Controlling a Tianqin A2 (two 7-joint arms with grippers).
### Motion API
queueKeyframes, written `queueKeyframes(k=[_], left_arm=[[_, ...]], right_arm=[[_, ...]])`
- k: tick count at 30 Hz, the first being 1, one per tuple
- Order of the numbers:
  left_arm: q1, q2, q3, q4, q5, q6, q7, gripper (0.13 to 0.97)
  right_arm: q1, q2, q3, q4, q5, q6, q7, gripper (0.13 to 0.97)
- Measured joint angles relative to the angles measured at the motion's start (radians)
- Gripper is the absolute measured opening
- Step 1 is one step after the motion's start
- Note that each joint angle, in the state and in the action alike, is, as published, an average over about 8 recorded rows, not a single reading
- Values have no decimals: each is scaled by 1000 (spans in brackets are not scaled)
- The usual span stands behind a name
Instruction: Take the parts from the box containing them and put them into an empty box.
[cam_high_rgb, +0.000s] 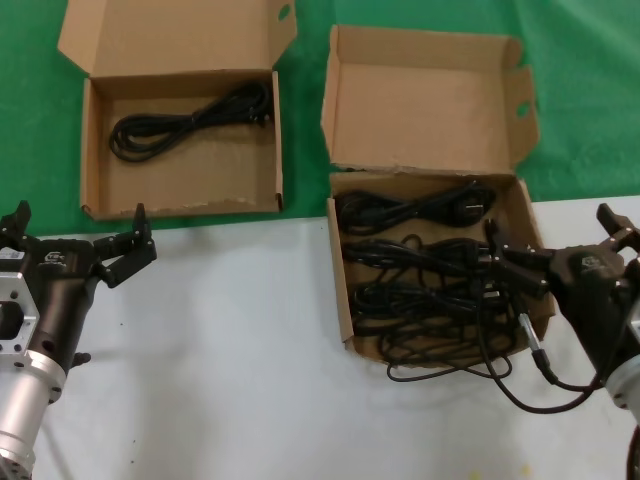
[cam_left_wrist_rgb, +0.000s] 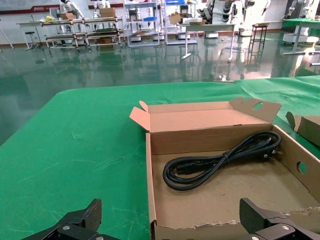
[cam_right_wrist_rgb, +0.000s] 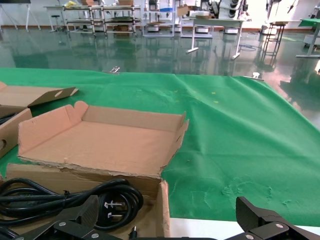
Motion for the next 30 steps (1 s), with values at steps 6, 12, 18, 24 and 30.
queueKeyframes(k=[6, 12, 18, 24, 30], left_arm=[[0, 0, 0, 0, 0, 0, 0, 966], [0, 0, 0, 0, 0, 0, 0, 966], [0, 0, 0, 0, 0, 0, 0, 966], [0, 0, 0, 0, 0, 0, 0, 966], [0, 0, 0, 0, 0, 0, 0, 966]], right_arm=[[0, 0, 0, 0, 0, 0, 0, 966], [0, 0, 0, 0, 0, 0, 0, 966], [0, 0, 0, 0, 0, 0, 0, 966], [0, 0, 0, 0, 0, 0, 0, 966], [0, 0, 0, 0, 0, 0, 0, 966]])
